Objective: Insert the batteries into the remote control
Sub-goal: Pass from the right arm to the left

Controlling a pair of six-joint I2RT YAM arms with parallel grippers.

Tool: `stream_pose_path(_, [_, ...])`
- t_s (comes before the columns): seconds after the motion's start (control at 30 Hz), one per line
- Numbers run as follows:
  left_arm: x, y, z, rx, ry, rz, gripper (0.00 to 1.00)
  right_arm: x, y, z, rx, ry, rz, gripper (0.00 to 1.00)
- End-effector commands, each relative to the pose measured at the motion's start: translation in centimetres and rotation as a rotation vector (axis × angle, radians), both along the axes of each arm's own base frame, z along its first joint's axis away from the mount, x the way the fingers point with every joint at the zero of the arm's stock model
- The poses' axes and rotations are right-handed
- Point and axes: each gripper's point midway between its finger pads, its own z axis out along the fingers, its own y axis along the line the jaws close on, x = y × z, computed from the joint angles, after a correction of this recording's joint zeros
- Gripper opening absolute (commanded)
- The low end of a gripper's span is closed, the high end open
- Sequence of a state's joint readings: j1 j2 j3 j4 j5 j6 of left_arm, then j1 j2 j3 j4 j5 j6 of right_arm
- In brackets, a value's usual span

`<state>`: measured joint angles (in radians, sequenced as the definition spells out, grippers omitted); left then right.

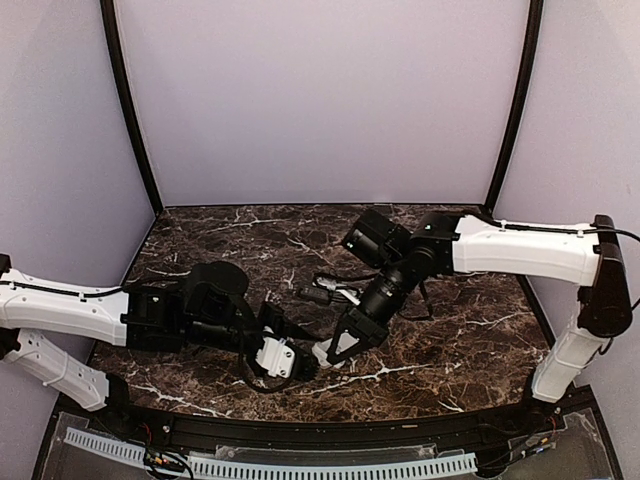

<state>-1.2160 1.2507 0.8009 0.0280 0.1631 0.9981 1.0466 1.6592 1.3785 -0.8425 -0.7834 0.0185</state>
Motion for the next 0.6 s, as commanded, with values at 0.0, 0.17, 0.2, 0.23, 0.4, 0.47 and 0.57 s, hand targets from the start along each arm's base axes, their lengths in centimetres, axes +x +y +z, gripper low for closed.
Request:
stream_pose_path(0.0, [-0.24,-0.71,0.77,-0.009,0.008,-0.02,0.3,-0.04,0.82,0.19,0.013,0.001,0.02,0.0])
stream_pose_path(0.17, [-0.29,-0.71,0.71,-0.009,0.014,-0.02,0.3,-0.07,0.83,0.02,0.017,-0.01,0.034,0.0])
stream_pose_path(0.2, [-0.33,-0.73,0.75,-0.01,0.018,-0.02,0.29,-0.09,0.83,-0.04,0.017,-0.012,0.036,0.0])
stream_pose_path(0.23, [-0.41,-0.77,0.81,-0.014,0.021,-0.024,0.26,-0.02,0.86,-0.01,0.018,-0.014,0.035,0.0])
stream_pose_path(0.4, [-0.52,-0.75,0.76,-0.014,0.034,-0.024,0.14,0.17,0.98,-0.43,0.008,-0.019,0.032,0.0])
stream_pose_path(0.47, [-0.46,-0.77,0.93,-0.019,0.037,-0.018,0.1,0.23,1.06,-0.47,0.01,-0.022,0.03,0.0])
stream_pose_path(0.57, [-0.36,-0.69,0.96,-0.023,0.043,-0.005,0.03,0.41,1.14,-0.32,0.017,-0.028,0.024,0.0])
